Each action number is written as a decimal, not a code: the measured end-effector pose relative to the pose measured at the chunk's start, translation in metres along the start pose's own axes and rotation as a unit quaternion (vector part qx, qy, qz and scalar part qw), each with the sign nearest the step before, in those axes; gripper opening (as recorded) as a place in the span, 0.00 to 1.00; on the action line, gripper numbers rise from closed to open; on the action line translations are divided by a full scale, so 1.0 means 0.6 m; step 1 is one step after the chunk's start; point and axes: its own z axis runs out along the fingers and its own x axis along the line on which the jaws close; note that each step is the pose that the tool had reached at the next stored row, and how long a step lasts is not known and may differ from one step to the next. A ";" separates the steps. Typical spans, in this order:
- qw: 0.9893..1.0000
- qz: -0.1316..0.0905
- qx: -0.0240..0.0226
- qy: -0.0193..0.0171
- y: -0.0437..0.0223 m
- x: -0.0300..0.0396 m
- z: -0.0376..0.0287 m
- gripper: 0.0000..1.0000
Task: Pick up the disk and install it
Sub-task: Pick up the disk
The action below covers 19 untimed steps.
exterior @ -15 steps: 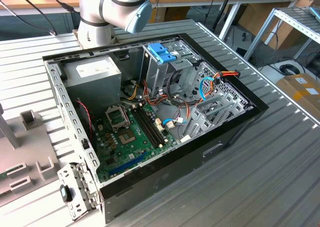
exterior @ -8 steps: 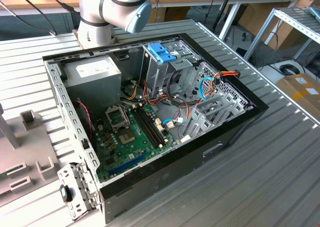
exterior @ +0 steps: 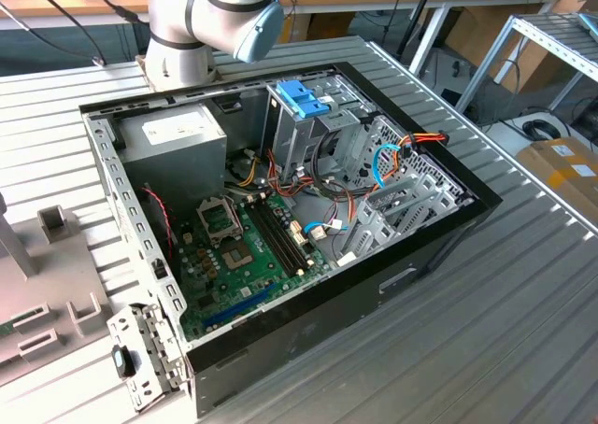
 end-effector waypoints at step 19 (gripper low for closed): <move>0.998 -0.066 -0.002 0.002 0.000 0.000 0.000 0.24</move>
